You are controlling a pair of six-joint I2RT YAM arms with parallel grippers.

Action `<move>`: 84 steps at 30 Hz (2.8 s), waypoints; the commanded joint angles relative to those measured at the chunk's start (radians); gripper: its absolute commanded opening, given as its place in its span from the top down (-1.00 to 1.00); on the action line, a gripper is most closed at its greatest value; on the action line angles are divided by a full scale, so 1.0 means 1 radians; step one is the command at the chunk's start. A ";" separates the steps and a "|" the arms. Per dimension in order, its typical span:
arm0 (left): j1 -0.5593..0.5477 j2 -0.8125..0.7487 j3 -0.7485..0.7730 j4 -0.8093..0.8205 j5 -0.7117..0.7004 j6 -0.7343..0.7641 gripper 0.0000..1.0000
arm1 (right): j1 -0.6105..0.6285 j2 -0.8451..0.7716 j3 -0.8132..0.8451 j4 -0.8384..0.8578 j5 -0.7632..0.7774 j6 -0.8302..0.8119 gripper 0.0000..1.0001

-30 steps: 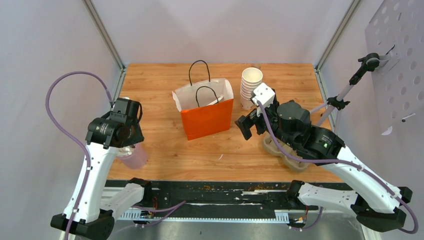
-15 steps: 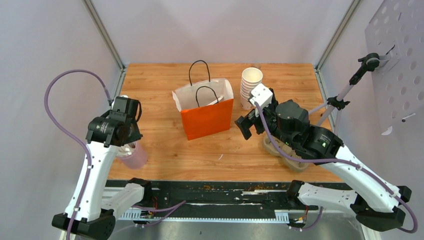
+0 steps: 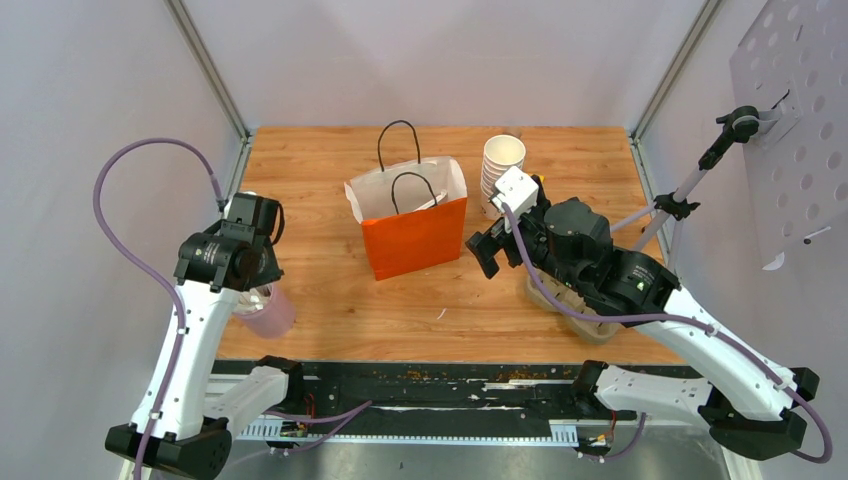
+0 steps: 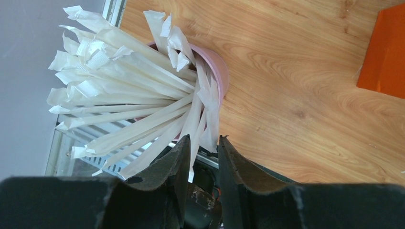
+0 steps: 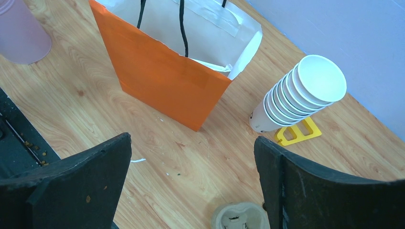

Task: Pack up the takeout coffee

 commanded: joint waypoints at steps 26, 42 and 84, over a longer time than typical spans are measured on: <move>0.017 -0.003 0.102 -0.004 -0.002 0.086 1.00 | -0.004 -0.003 0.023 0.046 -0.030 0.004 -1.00; 0.017 -0.013 0.474 -0.208 0.101 0.093 1.00 | -0.004 0.044 0.083 0.019 -0.032 -0.051 -1.00; 0.017 0.040 0.204 0.811 0.797 -0.262 1.00 | -0.004 0.014 0.212 0.020 0.072 0.046 -1.00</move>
